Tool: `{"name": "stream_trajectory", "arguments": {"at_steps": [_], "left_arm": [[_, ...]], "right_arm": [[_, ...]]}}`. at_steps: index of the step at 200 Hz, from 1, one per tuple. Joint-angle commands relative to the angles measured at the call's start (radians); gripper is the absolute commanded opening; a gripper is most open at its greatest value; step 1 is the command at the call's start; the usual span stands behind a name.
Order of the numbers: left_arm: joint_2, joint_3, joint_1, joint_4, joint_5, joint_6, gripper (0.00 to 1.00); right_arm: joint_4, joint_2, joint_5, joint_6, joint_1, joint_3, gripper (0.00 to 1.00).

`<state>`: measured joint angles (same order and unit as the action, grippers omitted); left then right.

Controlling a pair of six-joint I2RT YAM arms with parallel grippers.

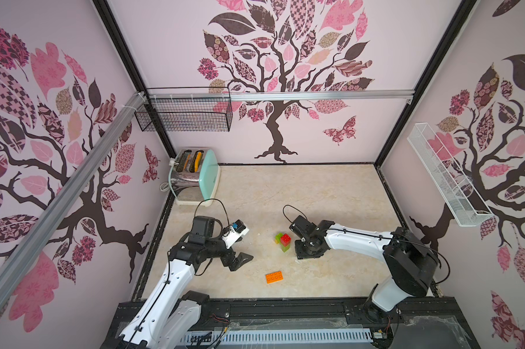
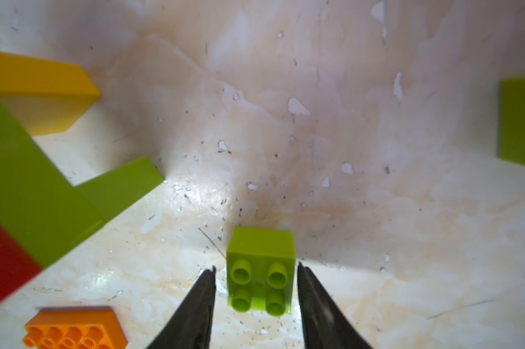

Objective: Assemble a giraffe with lego
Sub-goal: Pick up the lego brick from the center of the board, then assemble the lego brick with the lego brick.

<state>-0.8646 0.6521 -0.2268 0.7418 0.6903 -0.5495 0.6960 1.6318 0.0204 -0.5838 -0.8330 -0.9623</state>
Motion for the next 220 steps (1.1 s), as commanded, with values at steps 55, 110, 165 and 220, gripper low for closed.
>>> {"name": "stream_trajectory", "arguments": {"at_steps": [55, 110, 165, 220], "left_arm": [[0.012, -0.009, 0.006, 0.002, 0.015, -0.007, 0.98], [0.010, -0.008, 0.006, 0.001, 0.018, -0.007, 0.98], [0.017, -0.008, 0.009, 0.001, 0.012, -0.009, 0.98], [0.016, -0.008, 0.007, 0.001, 0.015, -0.008, 0.98]], "right_arm": [[0.083, 0.020, 0.025, 0.062, -0.004, -0.075, 0.27], [0.416, -0.018, 0.026, 0.324, -0.004, -0.401, 0.23], [0.669, 0.135, -0.073, 0.438, -0.005, -0.759, 0.20], [0.687, 0.222, -0.073, 0.448, -0.033, -0.787, 0.20]]}}
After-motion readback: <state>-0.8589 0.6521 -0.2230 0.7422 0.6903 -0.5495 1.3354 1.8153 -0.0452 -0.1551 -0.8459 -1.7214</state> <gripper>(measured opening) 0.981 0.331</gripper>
